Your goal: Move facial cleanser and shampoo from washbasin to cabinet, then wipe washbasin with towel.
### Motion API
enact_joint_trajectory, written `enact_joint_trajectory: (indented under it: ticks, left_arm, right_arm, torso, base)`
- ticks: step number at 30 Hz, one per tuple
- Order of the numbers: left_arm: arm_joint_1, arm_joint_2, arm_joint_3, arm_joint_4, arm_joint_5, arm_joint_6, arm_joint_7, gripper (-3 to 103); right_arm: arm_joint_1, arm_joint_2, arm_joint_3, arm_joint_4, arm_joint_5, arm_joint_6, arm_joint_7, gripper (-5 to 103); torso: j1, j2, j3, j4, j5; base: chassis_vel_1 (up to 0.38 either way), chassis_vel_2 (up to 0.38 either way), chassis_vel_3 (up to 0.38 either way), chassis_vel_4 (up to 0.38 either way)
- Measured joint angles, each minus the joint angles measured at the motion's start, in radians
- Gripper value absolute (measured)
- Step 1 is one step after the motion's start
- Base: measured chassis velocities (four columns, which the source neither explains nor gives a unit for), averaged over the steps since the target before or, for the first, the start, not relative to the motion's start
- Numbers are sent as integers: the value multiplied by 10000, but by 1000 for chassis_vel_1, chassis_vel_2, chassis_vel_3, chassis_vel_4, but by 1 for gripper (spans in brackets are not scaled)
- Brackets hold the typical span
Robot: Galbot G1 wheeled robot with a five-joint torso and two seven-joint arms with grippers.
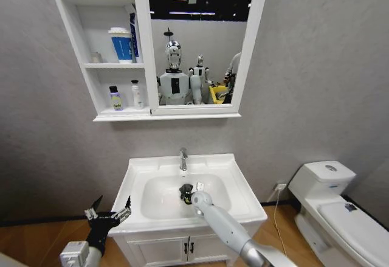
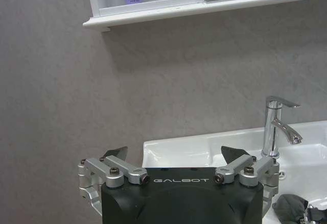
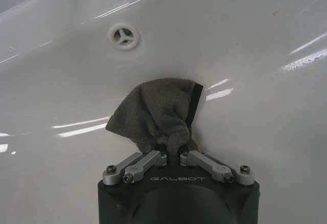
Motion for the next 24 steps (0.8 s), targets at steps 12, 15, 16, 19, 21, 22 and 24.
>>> enact_joint_trajectory:
  ticks: [12, 15, 16, 19, 21, 22, 24]
  left_arm:
    - [0, -1, 0, 0, 0, 0, -1, 100]
    - [0, 0, 0, 0, 0, 0, 0, 100]
    - [0, 0, 0, 0, 0, 0, 0, 100]
    - [0, 0, 0, 0, 0, 0, 0, 100]
    - [0, 0, 0, 0, -1, 0, 0, 100]
    - [0, 0, 0, 0, -1, 0, 0, 100]
    - [0, -1, 0, 0, 0, 0, 0, 100]
  right_arm:
    - [-616, -1548, 604, 1342, -141, -68, -53, 6]
    - [-527, -1290, 272, 1662, -79, -181, 43, 6]
    - [-527, -1290, 272, 1662, -79, -181, 43, 6]
    - [-405, -780, -148, 1898, 185, -248, 166, 6]
    - [-290, -91, -507, 1853, 375, -258, 222, 6]
    - [-290, -91, -507, 1853, 375, -258, 222, 6]
    - [-146, 914, -847, 1512, 545, -258, 248, 6]
  torso:
    - [-3, 1, -1, -4, -2]
    - [0, -2, 2, -8, -4]
    - [0, -2, 2, -8, -4]
    - [1, -2, 1, 0, -3]
    - [-1, -1, 0, 1, -4]
    - [-1, -1, 0, 1, -4]
    - [-2, 0, -1, 3, -4]
  base:
    - [0, 0, 0, 0]
    - [0, 0, 0, 0]
    - [0, 0, 0, 0]
    - [0, 0, 0, 0]
    - [0, 0, 0, 0]
    - [0, 0, 0, 0]
    - [0, 0, 0, 0]
